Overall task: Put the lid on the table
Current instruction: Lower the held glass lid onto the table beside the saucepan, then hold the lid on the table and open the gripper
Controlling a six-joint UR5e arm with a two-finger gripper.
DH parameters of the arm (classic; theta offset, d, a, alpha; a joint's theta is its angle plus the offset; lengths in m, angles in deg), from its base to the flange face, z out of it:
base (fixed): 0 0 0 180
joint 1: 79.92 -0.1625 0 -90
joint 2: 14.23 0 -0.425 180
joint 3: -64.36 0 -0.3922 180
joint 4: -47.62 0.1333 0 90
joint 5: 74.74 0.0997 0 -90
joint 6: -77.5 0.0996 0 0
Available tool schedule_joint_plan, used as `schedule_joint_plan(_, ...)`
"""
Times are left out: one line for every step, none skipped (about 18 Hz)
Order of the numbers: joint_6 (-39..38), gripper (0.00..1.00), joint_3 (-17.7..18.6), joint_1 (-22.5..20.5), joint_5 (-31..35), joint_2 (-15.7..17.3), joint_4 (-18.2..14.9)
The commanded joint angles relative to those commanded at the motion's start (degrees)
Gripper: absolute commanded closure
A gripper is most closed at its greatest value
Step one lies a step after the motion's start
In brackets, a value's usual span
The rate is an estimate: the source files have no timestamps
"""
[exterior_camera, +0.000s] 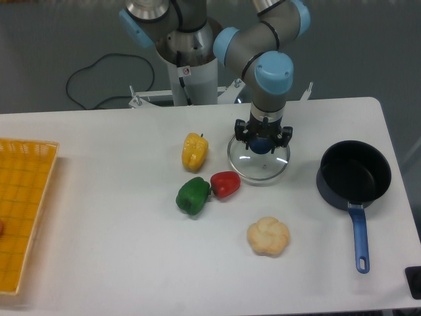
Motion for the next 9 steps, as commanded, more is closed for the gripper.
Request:
schedule_joint_plan(0.0,0.47,0.2,0.0,0.0,-0.1,0.4)
schedule_joint_plan(0.0,0.47,0.4,0.1,0.0,-0.2,0.5)
schedule_joint_plan(0.0,0.47,0.4,0.1,0.0,-0.2,0.7)
schedule_joint_plan(0.0,0.47,0.4,0.1,-0.1,-0.3,0.9)
schedule_joint_plan(0.0,0.47,0.5,0.1,-0.1,-0.3,0.9)
schedule_joint_plan(-0.1,0.47,0.4,0.1,0.0,-0.4,1.1)
schedule_joint_plan(-0.1,0.47,0.5,0.1,0.0,-1.0,1.8)
schedule_joint_plan(-0.1,0.47,0.7,0.2,0.0,-1.1,2.3)
schedule_joint_plan(-0.1,0.47,0.9,0.2,0.0,-1.2,2.6)
